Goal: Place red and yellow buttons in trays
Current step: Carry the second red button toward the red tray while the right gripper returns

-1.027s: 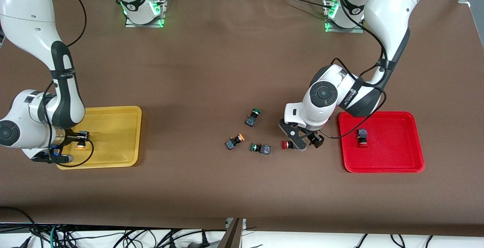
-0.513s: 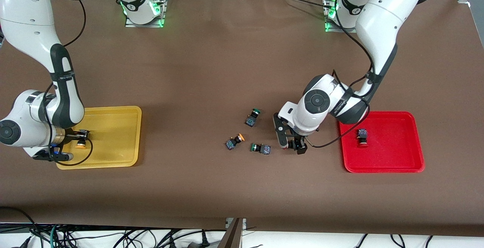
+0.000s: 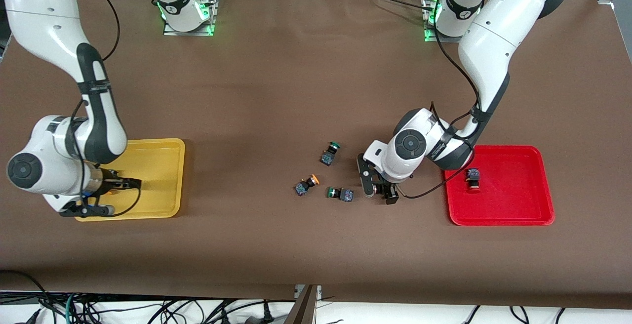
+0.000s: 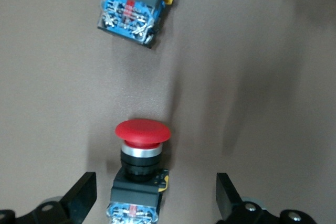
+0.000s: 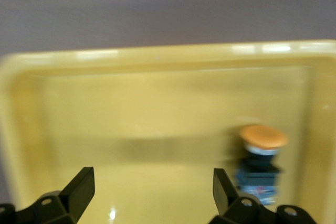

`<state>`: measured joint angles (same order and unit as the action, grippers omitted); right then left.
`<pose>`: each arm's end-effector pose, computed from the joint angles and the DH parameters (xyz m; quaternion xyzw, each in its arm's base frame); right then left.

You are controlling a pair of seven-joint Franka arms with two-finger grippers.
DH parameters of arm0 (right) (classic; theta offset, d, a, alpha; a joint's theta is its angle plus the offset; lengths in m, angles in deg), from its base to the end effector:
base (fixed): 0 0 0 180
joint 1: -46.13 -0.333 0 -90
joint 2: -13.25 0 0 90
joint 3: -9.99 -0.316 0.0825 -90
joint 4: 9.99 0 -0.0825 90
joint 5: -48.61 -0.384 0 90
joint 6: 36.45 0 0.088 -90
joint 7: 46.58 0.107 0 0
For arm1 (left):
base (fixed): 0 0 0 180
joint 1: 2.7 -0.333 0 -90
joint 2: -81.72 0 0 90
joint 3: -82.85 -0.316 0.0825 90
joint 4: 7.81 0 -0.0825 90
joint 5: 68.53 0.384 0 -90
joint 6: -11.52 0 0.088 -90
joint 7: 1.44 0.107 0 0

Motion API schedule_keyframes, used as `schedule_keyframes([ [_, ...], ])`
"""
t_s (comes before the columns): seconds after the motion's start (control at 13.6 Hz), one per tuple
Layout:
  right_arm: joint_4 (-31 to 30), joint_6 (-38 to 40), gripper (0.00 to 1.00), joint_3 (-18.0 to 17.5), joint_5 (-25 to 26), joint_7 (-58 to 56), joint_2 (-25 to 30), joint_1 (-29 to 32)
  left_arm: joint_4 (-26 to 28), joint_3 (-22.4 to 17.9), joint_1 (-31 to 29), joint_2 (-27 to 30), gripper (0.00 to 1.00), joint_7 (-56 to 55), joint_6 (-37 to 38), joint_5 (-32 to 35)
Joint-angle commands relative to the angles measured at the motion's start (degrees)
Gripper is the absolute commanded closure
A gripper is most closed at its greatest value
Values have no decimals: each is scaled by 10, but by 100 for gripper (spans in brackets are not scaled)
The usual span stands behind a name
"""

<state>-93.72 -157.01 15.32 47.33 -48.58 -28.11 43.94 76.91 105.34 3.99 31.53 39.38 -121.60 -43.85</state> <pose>0.7113 -0.0266 0.2504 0.9990 -0.0056 -0.0389 0.0200 0.6540 -0.2991 0.1833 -0.7722 0.6347 -0.0234 0.0138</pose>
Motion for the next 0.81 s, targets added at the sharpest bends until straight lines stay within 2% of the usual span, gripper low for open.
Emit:
schedule_keyframes([
  [0.0,-12,3,1,-10,-6,108,12,-40,-22,0,4,-17,0,1,4,16],
  [0.07,-11,3,0,-10,-6,157,12,-63,-23,0,4,-17,6,0,4,16],
  [0.22,-11,-1,0,-10,-5,262,12,-111,-24,0,5,-17,40,0,4,16],
  [0.37,-10,-7,0,-10,-3,366,12,-155,-24,0,3,-17,43,-1,5,15],
  [0.51,2,-42,0,-10,-4,473,4,-197,-25,0,2,-16,56,-3,5,12],
  [0.73,8,-92,1,-10,-2,604,-11,-254,-31,1,-11,0,56,-11,12,9],
])
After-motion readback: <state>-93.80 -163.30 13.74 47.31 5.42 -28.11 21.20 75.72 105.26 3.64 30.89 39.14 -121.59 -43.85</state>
